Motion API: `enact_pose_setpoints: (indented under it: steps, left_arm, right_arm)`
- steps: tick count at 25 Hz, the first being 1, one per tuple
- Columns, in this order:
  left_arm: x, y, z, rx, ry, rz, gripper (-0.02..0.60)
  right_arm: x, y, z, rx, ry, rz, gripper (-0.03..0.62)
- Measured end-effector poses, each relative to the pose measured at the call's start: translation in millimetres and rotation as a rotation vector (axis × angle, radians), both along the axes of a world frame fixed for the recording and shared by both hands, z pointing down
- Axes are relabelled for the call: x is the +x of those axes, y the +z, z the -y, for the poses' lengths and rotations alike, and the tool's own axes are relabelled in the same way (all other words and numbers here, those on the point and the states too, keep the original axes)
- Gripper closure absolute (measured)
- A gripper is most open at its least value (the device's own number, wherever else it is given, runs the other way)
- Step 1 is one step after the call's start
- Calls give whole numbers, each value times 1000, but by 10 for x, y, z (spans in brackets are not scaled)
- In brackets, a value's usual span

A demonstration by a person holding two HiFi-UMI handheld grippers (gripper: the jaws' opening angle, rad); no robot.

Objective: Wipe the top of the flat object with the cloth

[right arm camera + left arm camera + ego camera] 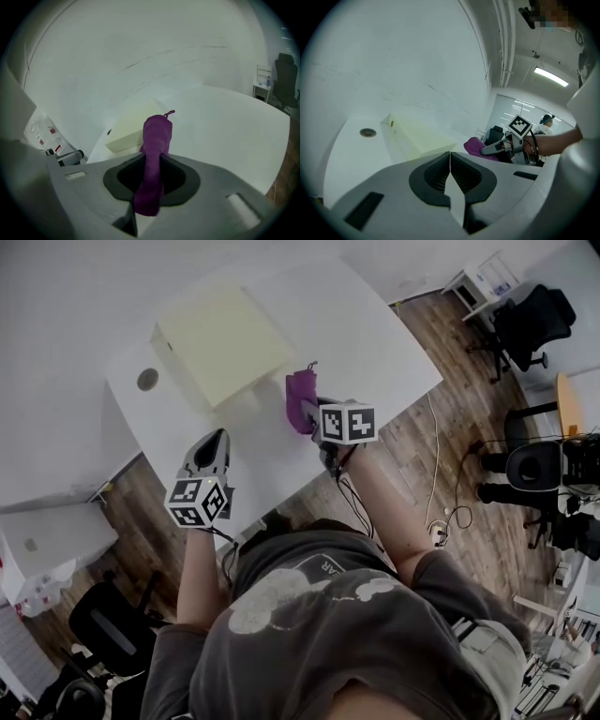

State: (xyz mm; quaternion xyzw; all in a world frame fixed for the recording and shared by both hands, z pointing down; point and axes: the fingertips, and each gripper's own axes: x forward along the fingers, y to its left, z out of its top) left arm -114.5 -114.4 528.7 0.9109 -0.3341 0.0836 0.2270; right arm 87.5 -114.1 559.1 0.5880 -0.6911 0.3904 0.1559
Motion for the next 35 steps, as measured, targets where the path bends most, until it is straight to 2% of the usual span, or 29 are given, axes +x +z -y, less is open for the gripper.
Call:
enact_pose_setpoints:
  steps: [10,17,25,30,35]
  left_arm:
    - [119,-49,-337,-3,-6,1,583]
    - [262,-300,-788,47,-27,15,583]
    - [424,-562,-1639,83,-71,34,583]
    - [403,-671,-2206,103,-114,43,583]
    - [442,-772,-2632,111,-162,56,583]
  right_arm:
    - [0,38,-401,-14,-21,23,519]
    - [93,-170,-843,32,-69,36,519]
    - [263,-347,-1656,73,-104,78,519]
    - [268,-404,-2149,93,-138,100,519]
    - [305,-425,-2447,92,-168,130,519]
